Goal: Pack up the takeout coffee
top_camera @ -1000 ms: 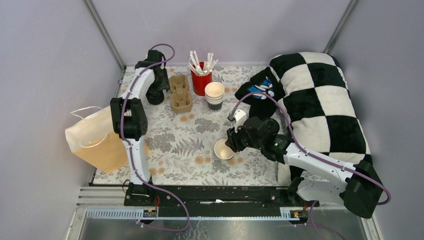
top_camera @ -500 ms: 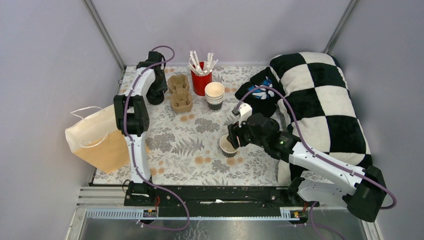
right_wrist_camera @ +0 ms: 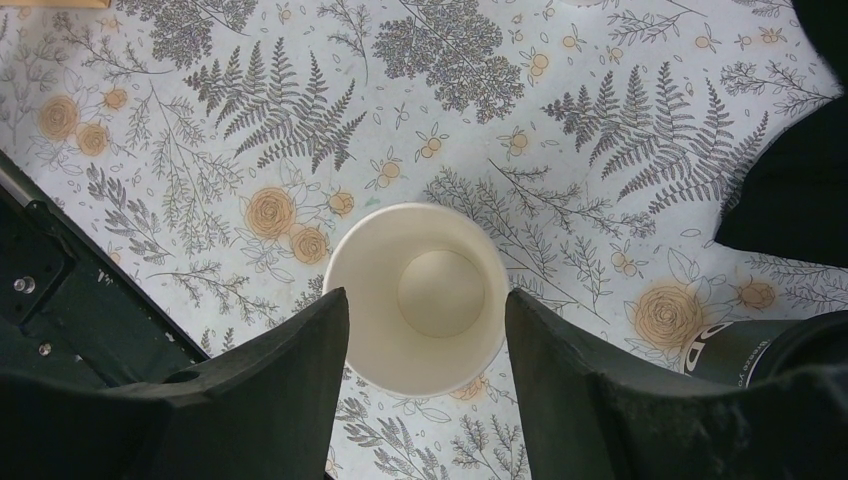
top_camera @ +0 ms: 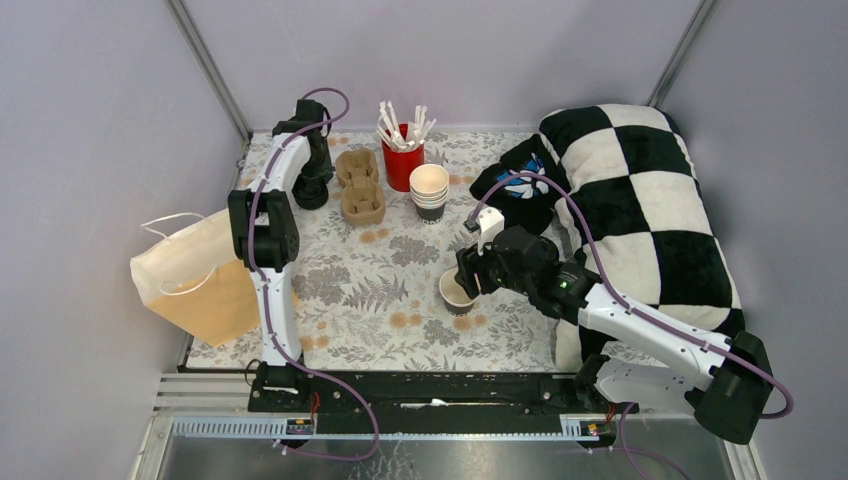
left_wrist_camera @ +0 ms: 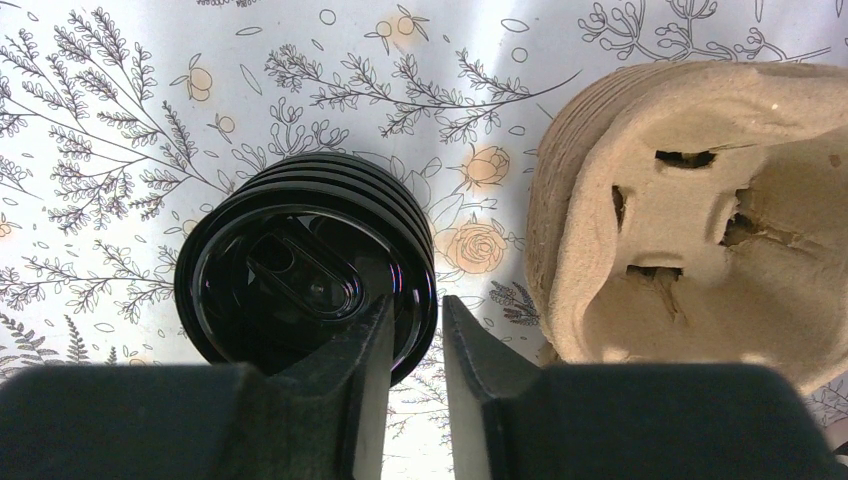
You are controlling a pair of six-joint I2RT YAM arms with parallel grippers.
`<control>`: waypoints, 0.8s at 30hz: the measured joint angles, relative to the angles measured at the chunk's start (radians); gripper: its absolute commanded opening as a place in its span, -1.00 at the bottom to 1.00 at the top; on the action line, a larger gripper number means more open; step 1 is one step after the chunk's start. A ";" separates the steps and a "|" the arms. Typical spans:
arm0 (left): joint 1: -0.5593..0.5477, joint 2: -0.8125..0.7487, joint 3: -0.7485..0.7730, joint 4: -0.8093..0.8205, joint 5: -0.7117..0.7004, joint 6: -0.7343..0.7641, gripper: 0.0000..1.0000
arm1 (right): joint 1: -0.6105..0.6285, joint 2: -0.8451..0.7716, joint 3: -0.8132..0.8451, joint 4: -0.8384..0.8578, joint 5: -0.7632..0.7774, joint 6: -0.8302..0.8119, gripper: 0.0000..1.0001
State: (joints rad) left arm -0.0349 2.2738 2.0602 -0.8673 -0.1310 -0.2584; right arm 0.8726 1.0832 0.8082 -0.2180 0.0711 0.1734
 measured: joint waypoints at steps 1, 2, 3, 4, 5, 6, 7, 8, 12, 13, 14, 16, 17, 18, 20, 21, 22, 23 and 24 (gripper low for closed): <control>0.000 0.001 0.000 -0.001 0.001 0.000 -0.35 | 0.000 0.000 0.002 -0.002 0.000 0.000 0.30; 0.000 0.002 0.000 0.000 0.003 0.000 -0.35 | 0.000 0.000 0.004 -0.002 0.000 0.000 0.30; 0.000 0.003 0.000 -0.001 0.004 0.000 -0.36 | 0.000 0.000 0.006 -0.002 0.000 0.000 0.29; 0.000 0.004 0.000 0.000 0.004 0.001 -0.40 | 0.000 0.000 0.007 -0.002 0.000 0.000 0.29; 0.000 0.006 0.000 0.000 0.005 0.000 -0.44 | 0.000 0.000 0.008 -0.002 0.000 0.000 0.29; 0.000 0.008 0.000 -0.001 0.006 0.000 -0.46 | 0.000 0.000 0.008 -0.002 0.000 0.000 0.29; 0.000 0.011 0.000 0.000 0.007 0.001 -0.50 | 0.000 0.000 0.008 -0.002 0.000 0.000 0.28; 0.000 0.014 0.000 0.000 0.007 0.000 -0.56 | 0.000 0.000 0.008 -0.002 0.000 0.000 0.27; 0.000 0.024 0.000 0.000 0.007 0.003 -0.69 | 0.000 0.000 0.008 -0.002 0.000 0.000 0.26; 0.000 0.024 0.000 0.000 0.006 0.004 -0.69 | 0.000 0.000 0.008 -0.002 0.000 0.000 0.25; 0.000 0.024 0.000 -0.001 0.006 0.005 -0.70 | 0.000 0.000 0.008 -0.002 0.000 0.000 0.25; 0.000 0.024 0.000 0.000 0.006 0.005 -0.70 | 0.000 0.000 0.008 -0.002 0.000 0.000 0.25; 0.000 0.024 0.000 0.000 0.006 0.005 -0.67 | 0.000 0.001 0.008 -0.002 -0.001 0.000 0.25; 0.000 0.024 0.000 -0.001 0.006 0.005 -0.60 | 0.000 0.001 0.008 -0.002 -0.001 0.000 0.25; 0.000 0.024 0.001 -0.001 0.006 0.005 -0.47 | 0.000 0.002 0.008 -0.002 -0.001 0.000 0.25; 0.000 0.024 0.002 -0.001 0.006 0.008 -0.43 | 0.000 0.002 0.008 -0.002 -0.001 0.000 0.25; 0.000 0.024 0.002 -0.001 0.006 0.009 -0.41 | 0.000 0.003 0.008 -0.002 -0.001 0.000 0.25; 0.000 0.024 0.002 -0.001 0.007 0.010 -0.41 | 0.000 0.003 0.008 -0.002 -0.001 0.000 0.25; 0.000 0.024 0.002 -0.001 0.006 0.011 -0.41 | 0.000 0.003 0.008 -0.002 -0.001 0.000 0.25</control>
State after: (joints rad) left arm -0.0349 2.2974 2.0621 -0.8680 -0.1246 -0.2478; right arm 0.8726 1.0859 0.8162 -0.2203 0.0700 0.1734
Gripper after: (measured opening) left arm 0.286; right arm 0.626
